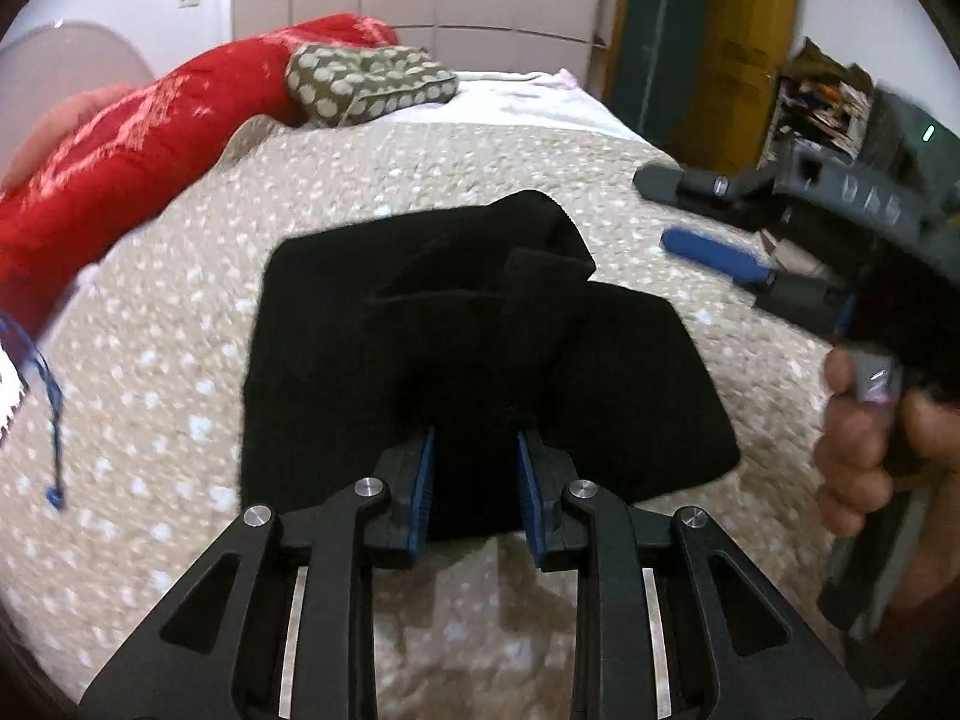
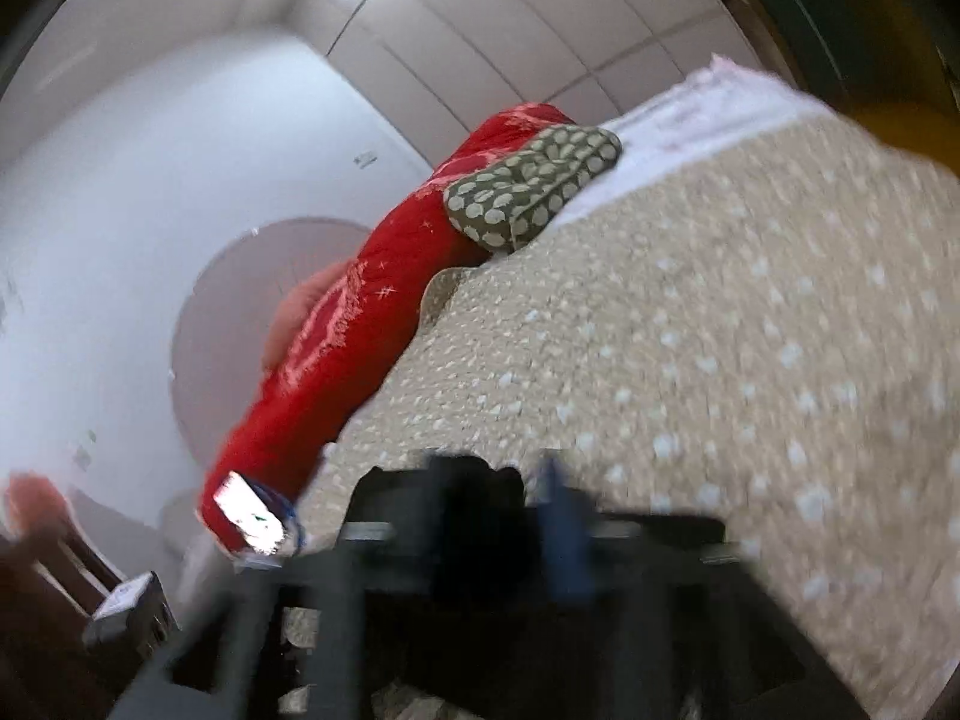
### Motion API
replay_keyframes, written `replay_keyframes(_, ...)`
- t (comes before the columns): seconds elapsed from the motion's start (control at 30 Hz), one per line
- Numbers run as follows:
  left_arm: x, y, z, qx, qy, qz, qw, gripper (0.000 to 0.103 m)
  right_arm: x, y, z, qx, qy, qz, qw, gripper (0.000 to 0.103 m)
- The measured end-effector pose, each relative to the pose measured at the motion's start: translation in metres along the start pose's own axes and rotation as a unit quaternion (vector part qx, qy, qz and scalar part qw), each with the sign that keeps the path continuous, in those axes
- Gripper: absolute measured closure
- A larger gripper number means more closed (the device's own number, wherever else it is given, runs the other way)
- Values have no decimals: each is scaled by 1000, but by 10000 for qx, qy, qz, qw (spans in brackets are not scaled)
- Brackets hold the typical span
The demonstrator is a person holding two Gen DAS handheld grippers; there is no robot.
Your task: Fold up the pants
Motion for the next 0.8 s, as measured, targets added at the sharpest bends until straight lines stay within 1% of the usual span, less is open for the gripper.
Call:
replay_keyframes(0.03, -4, -1, 6, -44, -1, -11, 10000, 78, 1, -3, 0, -24, 68, -59, 10000, 51)
replay_keyframes(0.07, -9, -2, 10, -70, -48, -6, 10000, 71, 2, -5, -1, -90, 157, -108, 9998, 51)
replay_keyframes(0.1, -16, -4, 14, -93, -147, 36, 9998, 61, 1, -9, -3, -181, 252, -140, 9994, 51)
replay_keyframes(0.13, -21, -4, 19, -77, -175, 84, 9998, 57, -3, -13, -7, -286, 361, -151, 9988, 51)
replay_keyframes(0.2, -31, -8, 31, 74, -100, 177, 9998, 56, -9, -21, -20, -512, 510, -210, 9972, 47)
replay_keyframes(0.23, -31, -8, 37, 176, -58, 128, 9997, 56, -12, -23, -26, -613, 537, -254, 9964, 45)
replay_keyframes(0.3, -25, -11, 41, 213, -242, -87, 9994, 42, -16, -24, -30, -638, 693, -308, 9951, 43)
replay_keyframes(0.37, -21, -14, 36, 133, -335, -130, 9993, 42, -16, -22, -30, -544, 764, -458, 9945, 37)
replay_keyframes(0.4, -22, -13, 33, 86, -350, -106, 9993, 42, -16, -21, -30, -501, 742, -497, 9947, 36)
replay_keyframes(0.43, -24, -14, 30, 39, -380, -56, 9993, 42, -15, -20, -31, -476, 674, -537, 9951, 36)
replay_keyframes(0.5, -30, -15, 29, 33, -432, 44, 9991, 42, -12, -20, -35, -602, 517, -610, 9950, 35)
replay_keyframes(0.57, -34, -18, 26, -26, -377, 98, 9992, 42, -12, -20, -47, -763, 530, -633, 9937, 35)
replay_keyframes(0.67, -43, -22, 20, -139, -287, 184, 9993, 42, -17, -16, -65, -891, 531, -677, 9923, 35)
replay_keyframes(0.73, -52, -25, 12, -239, -177, 261, 9992, 42, -19, -15, -71, -895, 439, -733, 9923, 33)
replay_keyframes(0.8, -57, -28, 5, -345, -198, 362, 9986, 42, -24, -14, -81, -921, 317, -673, 9930, 33)
Point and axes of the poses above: each gripper's, at about its wrist camera, not at the fingertips, and z roughly against the way its jaws point, x to its right, y to its top, the point moved 6 cm from there along -z, roughly the way its jaws point, and after that the axes turned 13 degrees about -x, right-handed, at the moved point
